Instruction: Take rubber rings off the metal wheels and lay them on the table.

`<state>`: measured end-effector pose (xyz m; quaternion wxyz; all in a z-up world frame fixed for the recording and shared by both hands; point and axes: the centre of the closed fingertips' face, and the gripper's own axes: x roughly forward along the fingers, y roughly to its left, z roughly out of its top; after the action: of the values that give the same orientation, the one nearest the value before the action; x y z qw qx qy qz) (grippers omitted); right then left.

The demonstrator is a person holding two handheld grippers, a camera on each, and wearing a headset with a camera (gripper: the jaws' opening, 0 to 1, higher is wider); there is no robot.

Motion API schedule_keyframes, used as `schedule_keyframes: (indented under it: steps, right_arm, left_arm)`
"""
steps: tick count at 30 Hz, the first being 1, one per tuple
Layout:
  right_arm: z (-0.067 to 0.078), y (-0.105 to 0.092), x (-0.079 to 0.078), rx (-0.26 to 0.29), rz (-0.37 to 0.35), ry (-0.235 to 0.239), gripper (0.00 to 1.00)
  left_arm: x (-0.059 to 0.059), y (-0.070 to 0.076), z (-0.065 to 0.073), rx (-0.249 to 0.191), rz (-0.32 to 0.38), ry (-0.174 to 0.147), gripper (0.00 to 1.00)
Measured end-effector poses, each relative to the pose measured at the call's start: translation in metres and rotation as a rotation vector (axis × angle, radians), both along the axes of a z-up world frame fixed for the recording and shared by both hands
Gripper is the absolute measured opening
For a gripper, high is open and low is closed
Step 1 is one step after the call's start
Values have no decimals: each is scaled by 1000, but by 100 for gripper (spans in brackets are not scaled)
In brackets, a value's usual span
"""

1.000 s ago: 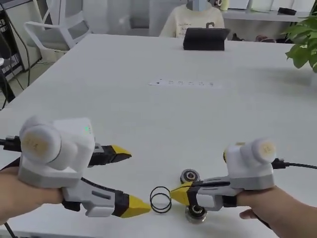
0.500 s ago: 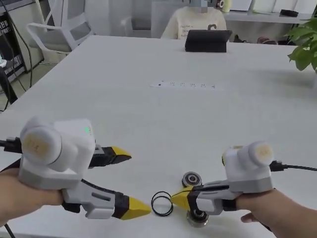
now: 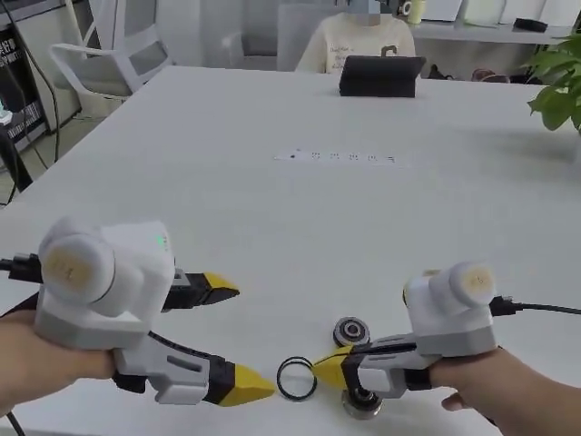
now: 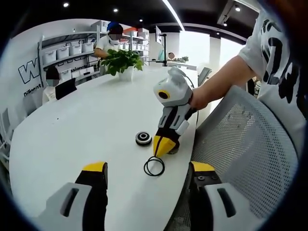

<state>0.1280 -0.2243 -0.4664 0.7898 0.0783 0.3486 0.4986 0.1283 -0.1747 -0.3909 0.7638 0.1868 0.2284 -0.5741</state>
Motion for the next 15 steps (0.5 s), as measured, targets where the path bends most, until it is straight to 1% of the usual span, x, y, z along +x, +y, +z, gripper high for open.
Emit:
schedule_keyframes:
  steps: [7, 9, 15]
  right_arm:
    - [-2, -1, 3, -6, -15, 6, 0]
    - [-3, -2, 3, -9, -23, 15, 0]
    - [-5, -4, 6, -23, -39, 7, 1]
  left_arm:
    - [-1, 1, -2, 4, 4, 6, 66]
    - [-1, 2, -2, 6, 4, 7, 66]
    - [-1, 3, -2, 8, 6, 8, 66]
